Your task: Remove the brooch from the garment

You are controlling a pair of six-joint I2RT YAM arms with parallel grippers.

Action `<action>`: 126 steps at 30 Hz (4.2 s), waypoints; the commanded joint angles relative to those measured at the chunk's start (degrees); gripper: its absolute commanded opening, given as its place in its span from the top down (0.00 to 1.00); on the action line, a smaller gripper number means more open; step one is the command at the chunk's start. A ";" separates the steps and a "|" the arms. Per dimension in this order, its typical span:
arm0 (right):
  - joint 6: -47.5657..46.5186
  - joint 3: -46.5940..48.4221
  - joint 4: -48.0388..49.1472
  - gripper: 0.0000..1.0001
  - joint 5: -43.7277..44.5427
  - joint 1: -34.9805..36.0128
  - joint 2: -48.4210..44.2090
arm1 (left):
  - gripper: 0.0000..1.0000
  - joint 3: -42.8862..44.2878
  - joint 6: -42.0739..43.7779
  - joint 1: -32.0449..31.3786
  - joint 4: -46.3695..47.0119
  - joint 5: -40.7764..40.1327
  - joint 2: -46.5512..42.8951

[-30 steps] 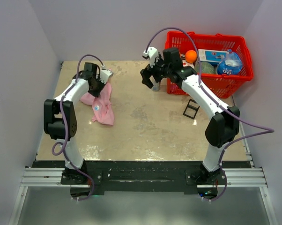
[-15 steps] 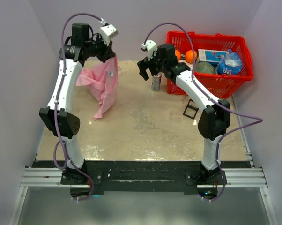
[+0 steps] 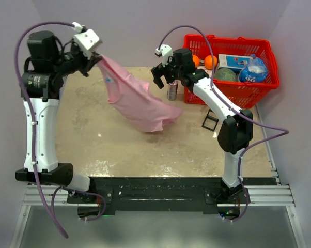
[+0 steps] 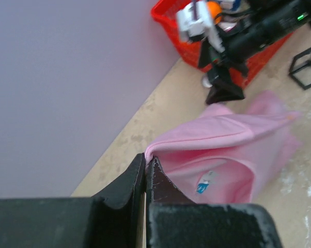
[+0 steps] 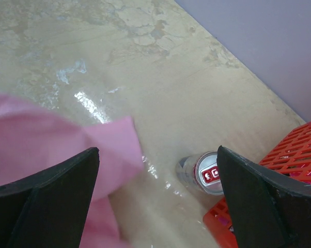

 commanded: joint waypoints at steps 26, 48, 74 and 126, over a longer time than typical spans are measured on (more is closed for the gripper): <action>-49.61 -35.68 -0.59 0.27 -15.98 7.71 -14.40 | 1.00 -47.05 -5.21 12.87 21.73 -24.00 -6.42; -65.18 -51.45 6.92 0.49 -22.92 19.75 -16.09 | 1.00 -52.51 -18.49 12.79 22.79 -20.04 -5.80; -55.19 -45.02 -2.33 1.00 -9.83 24.24 -8.69 | 1.00 -54.09 -14.63 13.40 22.79 -18.55 -9.05; -12.19 -5.83 -10.66 1.00 0.99 5.07 -48.41 | 1.00 -20.95 7.26 16.39 31.50 -42.72 -34.79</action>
